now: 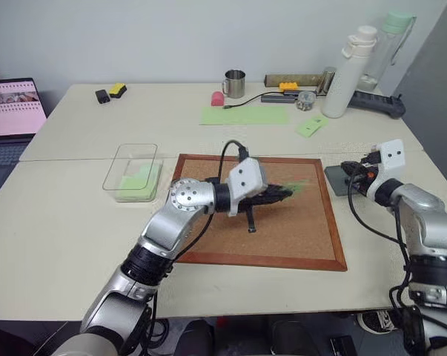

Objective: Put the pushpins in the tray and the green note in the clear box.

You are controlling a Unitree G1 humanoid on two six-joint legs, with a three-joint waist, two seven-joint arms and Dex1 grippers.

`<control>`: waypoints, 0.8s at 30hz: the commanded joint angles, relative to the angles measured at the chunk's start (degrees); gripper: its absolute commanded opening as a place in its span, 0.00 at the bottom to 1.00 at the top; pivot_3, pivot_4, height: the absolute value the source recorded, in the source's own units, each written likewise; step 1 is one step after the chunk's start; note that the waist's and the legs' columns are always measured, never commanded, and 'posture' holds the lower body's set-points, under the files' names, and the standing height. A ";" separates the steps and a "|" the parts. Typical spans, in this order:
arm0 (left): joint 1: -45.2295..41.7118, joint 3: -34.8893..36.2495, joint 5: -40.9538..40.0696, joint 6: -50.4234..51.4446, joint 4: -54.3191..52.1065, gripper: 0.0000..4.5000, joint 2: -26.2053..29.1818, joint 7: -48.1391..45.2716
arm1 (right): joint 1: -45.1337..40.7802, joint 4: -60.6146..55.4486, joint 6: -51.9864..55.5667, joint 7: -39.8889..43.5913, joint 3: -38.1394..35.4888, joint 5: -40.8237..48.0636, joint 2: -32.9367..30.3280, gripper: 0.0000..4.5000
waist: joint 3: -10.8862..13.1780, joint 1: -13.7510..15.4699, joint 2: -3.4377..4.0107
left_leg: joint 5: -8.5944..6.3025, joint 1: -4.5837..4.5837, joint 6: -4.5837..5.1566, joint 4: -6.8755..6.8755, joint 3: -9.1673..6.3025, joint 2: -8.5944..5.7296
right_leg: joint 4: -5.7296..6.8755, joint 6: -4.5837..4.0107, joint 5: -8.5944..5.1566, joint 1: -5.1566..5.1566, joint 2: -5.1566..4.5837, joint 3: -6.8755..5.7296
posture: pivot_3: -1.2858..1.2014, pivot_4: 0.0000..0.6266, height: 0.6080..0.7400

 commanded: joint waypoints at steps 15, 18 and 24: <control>2.24 1.13 1.20 -1.74 -3.25 0.00 0.32 -0.15 | -7.22 19.41 -10.83 3.50 0.14 -0.53 -3.18 0.55 | 0.00 0.02 0.00 | 0.00 -0.02 0.00 0.03 0.14 0.02 | 0.00 0.01 0.01 0.00 -0.06 0.04 | 0.52 0.24 1.00; 1.73 1.09 1.30 -2.01 -2.73 0.00 -0.15 -0.19 | -6.72 19.78 -12.91 3.65 1.13 -1.85 -3.70 0.55 | 0.00 0.04 0.00 | 0.00 -0.02 0.00 0.03 0.14 0.02 | 0.00 0.01 0.01 0.00 -0.07 0.04 | 0.52 0.24 1.00; 0.09 5.48 -1.88 2.17 -2.02 0.00 -0.53 1.46 | -4.57 11.91 -14.15 6.25 0.96 0.62 -3.85 0.55 | 0.00 0.04 0.00 | 0.00 -0.02 0.00 0.03 0.14 0.02 | 0.00 0.01 0.01 0.00 -0.06 0.05 | 0.52 0.24 1.00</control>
